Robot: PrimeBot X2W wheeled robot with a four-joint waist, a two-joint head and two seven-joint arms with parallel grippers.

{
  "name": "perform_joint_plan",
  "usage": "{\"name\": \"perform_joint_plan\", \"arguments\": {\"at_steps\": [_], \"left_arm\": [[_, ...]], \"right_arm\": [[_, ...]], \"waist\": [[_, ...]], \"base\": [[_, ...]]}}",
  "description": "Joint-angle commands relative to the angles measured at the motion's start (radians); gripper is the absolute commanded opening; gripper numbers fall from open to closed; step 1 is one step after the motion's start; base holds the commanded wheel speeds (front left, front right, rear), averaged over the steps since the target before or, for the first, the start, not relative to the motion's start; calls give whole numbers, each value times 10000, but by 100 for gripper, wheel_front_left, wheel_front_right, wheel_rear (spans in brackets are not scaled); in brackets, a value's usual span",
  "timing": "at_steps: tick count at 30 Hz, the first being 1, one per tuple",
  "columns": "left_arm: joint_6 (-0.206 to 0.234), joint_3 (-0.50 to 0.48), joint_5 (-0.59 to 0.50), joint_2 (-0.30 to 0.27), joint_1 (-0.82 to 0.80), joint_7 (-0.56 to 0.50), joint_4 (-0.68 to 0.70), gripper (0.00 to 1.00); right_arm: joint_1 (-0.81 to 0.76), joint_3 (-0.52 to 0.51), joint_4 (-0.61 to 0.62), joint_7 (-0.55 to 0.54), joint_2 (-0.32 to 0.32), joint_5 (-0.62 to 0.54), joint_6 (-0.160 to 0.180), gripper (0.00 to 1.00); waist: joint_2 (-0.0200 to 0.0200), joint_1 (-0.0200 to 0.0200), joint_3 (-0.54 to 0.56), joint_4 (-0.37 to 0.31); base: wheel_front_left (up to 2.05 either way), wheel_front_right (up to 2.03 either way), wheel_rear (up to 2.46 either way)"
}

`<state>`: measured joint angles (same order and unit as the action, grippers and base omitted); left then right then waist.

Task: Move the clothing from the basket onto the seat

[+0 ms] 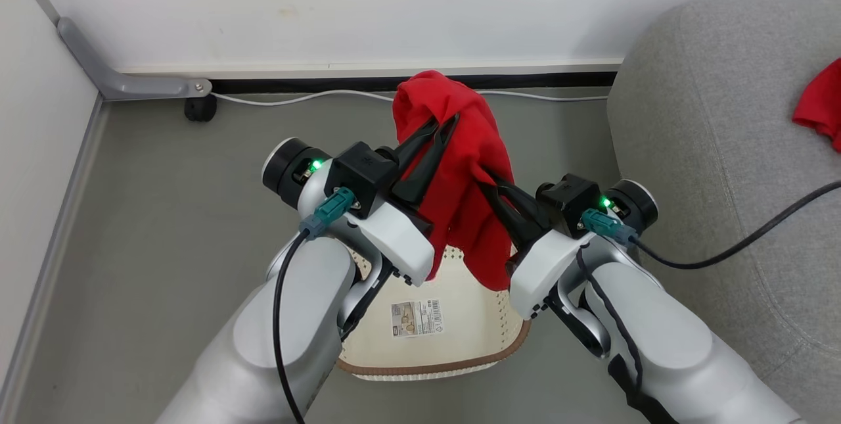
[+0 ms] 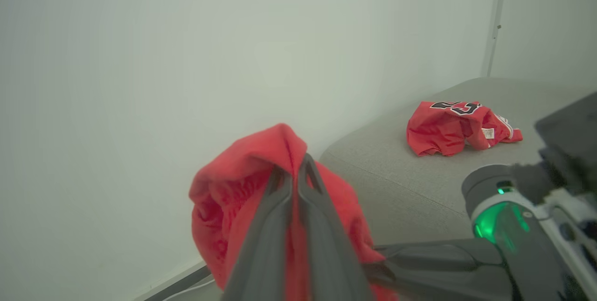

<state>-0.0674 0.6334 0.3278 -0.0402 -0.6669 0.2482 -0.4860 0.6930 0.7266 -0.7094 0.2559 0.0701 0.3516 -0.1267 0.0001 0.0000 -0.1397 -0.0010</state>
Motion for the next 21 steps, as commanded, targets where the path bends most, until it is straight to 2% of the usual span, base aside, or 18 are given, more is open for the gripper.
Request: {"name": "perform_joint_plan", "arguments": {"at_steps": [1,3,4,5,6,21], "left_arm": [[117,-268,108,-106,-513,109,242,0],[153,-288,104,-106,-515,116,223,0],[166,-303,106,-105,-502,119,219,25],[183,-319,91,-109,-488,122,216,85],[183,-339,93,-114,-463,125,202,100],[-23,-863,-206,-325,-37,134,233,100]], "right_arm": [[187,-84,380,59,-184,-18,-40,0],[131,-207,621,59,-189,0,-40,0],[91,-266,794,59,-190,0,-40,0],[38,-339,977,59,-191,7,-40,0],[-19,-428,1156,59,-191,-14,-40,0],[-1078,-2758,3666,59,270,-484,-40,0]], "waist": [[-1,0,-30,-57],[-1,0,-65,-134],[-1,0,-83,-171],[-1,0,-103,-222],[-1,0,-123,-272],[-1,0,-315,-1456]], "base": [[0,0,0],[0,0,0],[0,0,0],[0,0,0],[0,0,0],[0,0,0]]}}
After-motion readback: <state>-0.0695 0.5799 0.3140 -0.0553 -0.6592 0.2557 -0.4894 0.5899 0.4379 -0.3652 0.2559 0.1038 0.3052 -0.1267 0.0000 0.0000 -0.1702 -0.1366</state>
